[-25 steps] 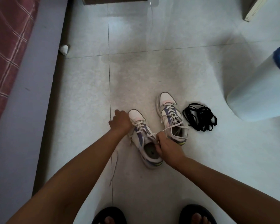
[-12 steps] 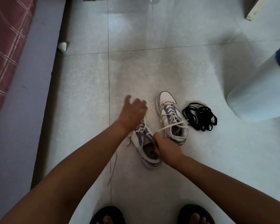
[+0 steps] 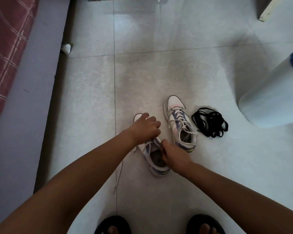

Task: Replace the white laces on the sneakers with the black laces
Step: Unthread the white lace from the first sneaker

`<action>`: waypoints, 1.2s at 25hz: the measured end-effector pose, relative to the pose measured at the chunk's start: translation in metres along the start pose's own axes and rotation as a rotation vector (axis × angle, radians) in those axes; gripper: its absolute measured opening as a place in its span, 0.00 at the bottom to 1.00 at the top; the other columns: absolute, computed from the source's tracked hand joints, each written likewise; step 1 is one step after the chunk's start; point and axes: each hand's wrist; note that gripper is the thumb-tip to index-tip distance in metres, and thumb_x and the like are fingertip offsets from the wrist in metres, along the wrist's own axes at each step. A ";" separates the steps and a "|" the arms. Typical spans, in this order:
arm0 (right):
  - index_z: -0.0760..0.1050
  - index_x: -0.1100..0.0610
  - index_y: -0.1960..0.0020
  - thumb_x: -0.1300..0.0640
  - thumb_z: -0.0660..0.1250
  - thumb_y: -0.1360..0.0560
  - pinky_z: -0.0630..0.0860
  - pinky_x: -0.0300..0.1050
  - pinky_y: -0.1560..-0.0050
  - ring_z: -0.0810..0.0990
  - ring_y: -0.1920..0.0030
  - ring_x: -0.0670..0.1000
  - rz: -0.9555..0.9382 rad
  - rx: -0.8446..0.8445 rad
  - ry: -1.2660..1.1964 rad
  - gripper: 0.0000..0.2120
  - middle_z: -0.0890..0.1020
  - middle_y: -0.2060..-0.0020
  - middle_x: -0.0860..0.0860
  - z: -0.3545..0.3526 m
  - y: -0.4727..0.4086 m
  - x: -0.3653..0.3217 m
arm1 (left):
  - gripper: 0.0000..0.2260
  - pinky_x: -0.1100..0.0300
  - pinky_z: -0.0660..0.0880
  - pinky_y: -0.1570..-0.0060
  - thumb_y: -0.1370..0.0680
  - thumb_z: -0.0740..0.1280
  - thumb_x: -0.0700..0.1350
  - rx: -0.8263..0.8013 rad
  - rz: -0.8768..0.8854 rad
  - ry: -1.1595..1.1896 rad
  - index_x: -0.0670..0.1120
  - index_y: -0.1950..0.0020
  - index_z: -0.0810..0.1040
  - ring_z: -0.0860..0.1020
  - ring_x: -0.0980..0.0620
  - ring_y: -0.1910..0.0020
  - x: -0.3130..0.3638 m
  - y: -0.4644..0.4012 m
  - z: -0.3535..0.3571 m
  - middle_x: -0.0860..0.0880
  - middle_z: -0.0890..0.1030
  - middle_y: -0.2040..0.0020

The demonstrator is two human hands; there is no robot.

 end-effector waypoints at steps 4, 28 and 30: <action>0.63 0.57 0.45 0.59 0.58 0.22 0.72 0.50 0.59 0.77 0.52 0.59 0.002 -0.018 -0.010 0.08 0.78 0.49 0.59 -0.002 -0.001 -0.001 | 0.13 0.53 0.68 0.50 0.23 0.58 0.34 0.455 -0.586 0.276 0.42 0.44 0.78 0.76 0.44 0.50 -0.028 0.002 -0.025 0.44 0.76 0.46; 0.65 0.62 0.41 0.62 0.58 0.23 0.71 0.53 0.52 0.77 0.49 0.61 -0.123 0.120 0.074 0.11 0.78 0.49 0.61 -0.010 -0.047 -0.008 | 0.18 0.49 0.72 0.54 0.22 0.63 0.45 0.195 -0.858 0.969 0.39 0.36 0.64 0.76 0.40 0.48 0.065 0.033 0.021 0.40 0.71 0.42; 0.68 0.62 0.45 0.63 0.59 0.24 0.69 0.51 0.55 0.77 0.52 0.62 -0.134 0.135 -0.064 0.08 0.78 0.52 0.62 -0.011 -0.041 0.000 | 0.11 0.48 0.70 0.56 0.22 0.62 0.41 0.290 -0.785 0.947 0.37 0.42 0.68 0.76 0.38 0.52 0.059 0.041 0.030 0.39 0.73 0.46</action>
Point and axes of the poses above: each hand's wrist, its own y-axis away from the middle knuckle, its own z-axis out of the palm, x = y × z
